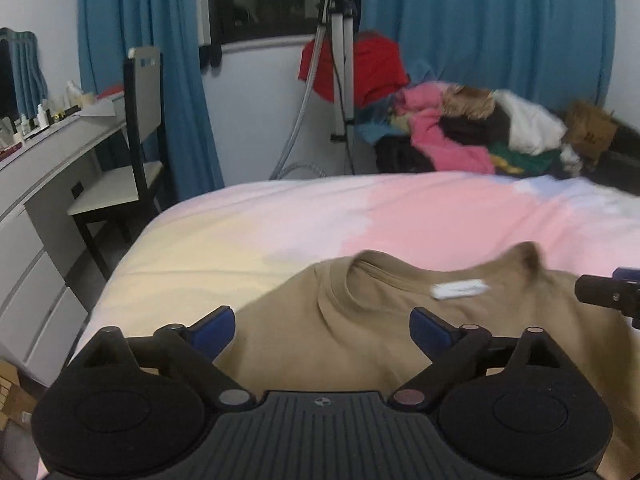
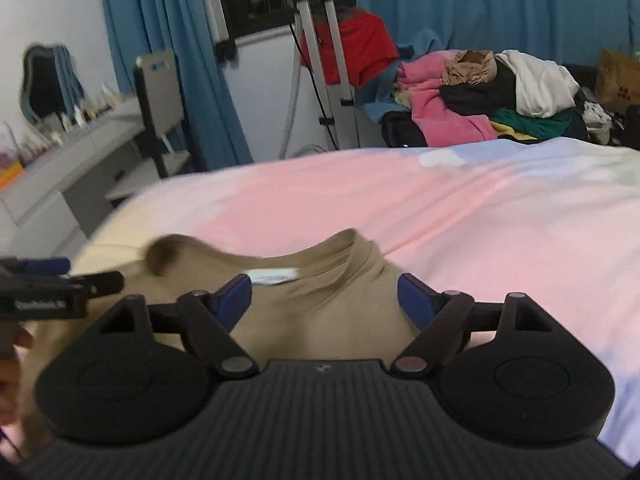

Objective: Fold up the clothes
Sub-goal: 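Lay the shirt flat on the bed with both grippers and open them, then grasp the tan shirt body with the left gripper, pull it smooth, release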

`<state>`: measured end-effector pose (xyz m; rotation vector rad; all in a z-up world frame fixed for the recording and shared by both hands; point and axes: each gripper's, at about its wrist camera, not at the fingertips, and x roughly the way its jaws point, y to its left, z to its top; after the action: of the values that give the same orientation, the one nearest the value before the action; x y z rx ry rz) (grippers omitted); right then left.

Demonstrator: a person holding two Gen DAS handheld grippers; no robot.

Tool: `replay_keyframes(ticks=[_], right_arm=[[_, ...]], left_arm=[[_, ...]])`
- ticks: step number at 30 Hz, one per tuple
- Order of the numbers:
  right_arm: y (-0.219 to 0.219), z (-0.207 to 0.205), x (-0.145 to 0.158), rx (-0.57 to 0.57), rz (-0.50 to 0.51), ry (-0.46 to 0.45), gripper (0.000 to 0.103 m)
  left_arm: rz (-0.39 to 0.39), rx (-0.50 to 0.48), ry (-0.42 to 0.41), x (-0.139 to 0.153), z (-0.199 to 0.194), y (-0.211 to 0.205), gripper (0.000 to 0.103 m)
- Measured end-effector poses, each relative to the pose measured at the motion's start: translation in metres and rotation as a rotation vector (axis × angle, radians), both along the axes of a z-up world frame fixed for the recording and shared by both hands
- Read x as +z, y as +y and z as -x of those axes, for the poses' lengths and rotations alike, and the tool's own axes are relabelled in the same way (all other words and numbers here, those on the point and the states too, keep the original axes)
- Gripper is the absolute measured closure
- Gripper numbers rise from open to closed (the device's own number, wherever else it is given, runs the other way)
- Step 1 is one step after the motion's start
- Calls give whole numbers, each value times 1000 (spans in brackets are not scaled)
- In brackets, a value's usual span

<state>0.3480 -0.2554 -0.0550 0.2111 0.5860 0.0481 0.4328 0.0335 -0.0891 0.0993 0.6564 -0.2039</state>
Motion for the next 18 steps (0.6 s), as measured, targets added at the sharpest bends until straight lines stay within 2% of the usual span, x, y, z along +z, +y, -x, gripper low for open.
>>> replay_keyframes(ticks=[2, 6, 11, 15, 18], right_arm=[[3, 39, 12, 1, -14, -27, 22], [10, 125, 26, 3, -19, -94, 22], [12, 213, 33, -8, -41, -147, 22], [6, 260, 36, -26, -103, -164, 22], [-3, 283, 33, -62, -179, -192, 22]], left_arm=[[33, 0, -5, 14, 36, 13, 6], [78, -16, -40, 34, 140, 47, 6], [75, 33, -105, 59, 253, 82, 6], [153, 58, -120, 67, 308, 105, 6], [285, 102, -69, 68, 323, 125, 6]])
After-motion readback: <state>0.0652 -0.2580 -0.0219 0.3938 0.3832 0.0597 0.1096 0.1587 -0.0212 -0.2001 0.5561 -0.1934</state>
